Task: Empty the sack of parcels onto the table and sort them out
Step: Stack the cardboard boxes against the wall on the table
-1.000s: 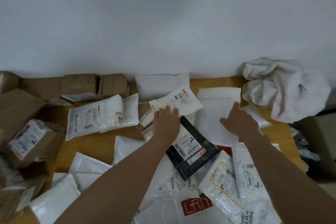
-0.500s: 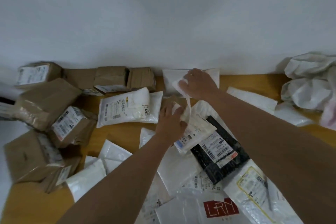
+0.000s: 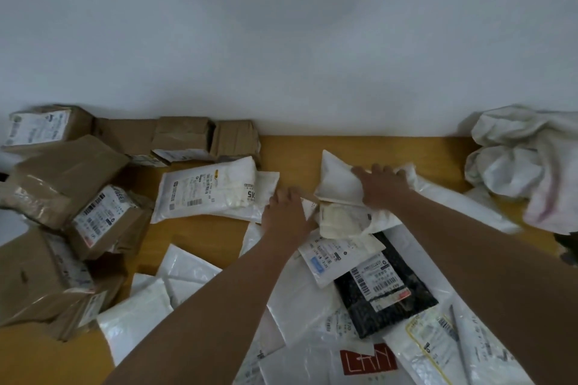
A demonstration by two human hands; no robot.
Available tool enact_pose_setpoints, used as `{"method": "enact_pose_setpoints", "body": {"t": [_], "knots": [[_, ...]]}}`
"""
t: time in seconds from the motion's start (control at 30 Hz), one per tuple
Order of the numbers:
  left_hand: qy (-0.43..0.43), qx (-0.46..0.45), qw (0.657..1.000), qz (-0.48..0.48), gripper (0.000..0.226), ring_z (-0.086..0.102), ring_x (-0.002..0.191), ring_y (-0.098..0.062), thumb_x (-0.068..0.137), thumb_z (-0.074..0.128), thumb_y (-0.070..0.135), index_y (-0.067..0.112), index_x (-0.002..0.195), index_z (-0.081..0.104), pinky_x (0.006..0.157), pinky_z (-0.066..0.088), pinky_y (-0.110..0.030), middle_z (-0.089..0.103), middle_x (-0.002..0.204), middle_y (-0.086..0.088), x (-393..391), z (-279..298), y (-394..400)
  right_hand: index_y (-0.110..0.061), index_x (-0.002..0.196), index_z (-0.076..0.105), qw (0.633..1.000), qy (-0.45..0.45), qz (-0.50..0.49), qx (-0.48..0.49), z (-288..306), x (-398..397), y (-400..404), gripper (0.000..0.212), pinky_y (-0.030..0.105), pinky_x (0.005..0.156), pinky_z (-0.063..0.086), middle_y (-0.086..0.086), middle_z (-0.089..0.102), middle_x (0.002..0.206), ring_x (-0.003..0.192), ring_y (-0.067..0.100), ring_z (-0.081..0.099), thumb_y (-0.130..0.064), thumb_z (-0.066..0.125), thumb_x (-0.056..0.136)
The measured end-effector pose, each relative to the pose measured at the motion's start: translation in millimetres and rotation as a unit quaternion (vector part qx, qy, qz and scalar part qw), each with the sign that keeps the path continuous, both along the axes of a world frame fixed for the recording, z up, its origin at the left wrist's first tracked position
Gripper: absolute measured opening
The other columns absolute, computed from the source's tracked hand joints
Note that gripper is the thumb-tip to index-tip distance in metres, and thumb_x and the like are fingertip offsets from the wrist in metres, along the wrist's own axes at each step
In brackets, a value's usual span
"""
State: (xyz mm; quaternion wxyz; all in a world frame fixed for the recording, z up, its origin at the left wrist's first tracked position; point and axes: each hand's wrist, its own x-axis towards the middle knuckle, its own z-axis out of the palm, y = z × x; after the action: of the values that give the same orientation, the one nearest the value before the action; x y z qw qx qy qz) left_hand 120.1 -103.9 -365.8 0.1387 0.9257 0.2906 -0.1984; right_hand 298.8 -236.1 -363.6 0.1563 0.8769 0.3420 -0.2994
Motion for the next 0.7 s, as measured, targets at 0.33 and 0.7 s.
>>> {"method": "enact_pose_setpoints", "body": {"t": [0.33, 0.7], "knots": [[-0.001, -0.009, 0.996, -0.084, 0.058, 0.050, 0.116, -0.028, 0.091, 0.044, 0.056, 0.014, 0.130, 0.043, 0.093, 0.041, -0.040, 0.051, 0.126, -0.009, -22, 11, -13, -0.021, 0.114, 0.048, 0.996, -0.002, -0.045, 0.073, -3, -19, -57, 0.035, 0.046, 0.104, 0.035, -0.001, 0.052, 0.128, 0.124, 0.026, 0.046, -0.009, 0.053, 0.081], [-0.228, 0.081, 0.965, 0.106, 0.045, 0.045, 0.111, -0.028, 0.082, 0.058, 0.028, 0.016, 0.125, 0.051, 0.091, 0.039, -0.040, 0.047, 0.123, -0.011, -63, 31, 33, -0.026, 0.134, 0.043, 0.987, 0.115, -0.060, 0.093, 11, -39, -37, 0.040, 0.051, 0.115, 0.015, 0.000, 0.067, 0.112, 0.113, 0.023, 0.056, -0.043, 0.028, 0.102]]}}
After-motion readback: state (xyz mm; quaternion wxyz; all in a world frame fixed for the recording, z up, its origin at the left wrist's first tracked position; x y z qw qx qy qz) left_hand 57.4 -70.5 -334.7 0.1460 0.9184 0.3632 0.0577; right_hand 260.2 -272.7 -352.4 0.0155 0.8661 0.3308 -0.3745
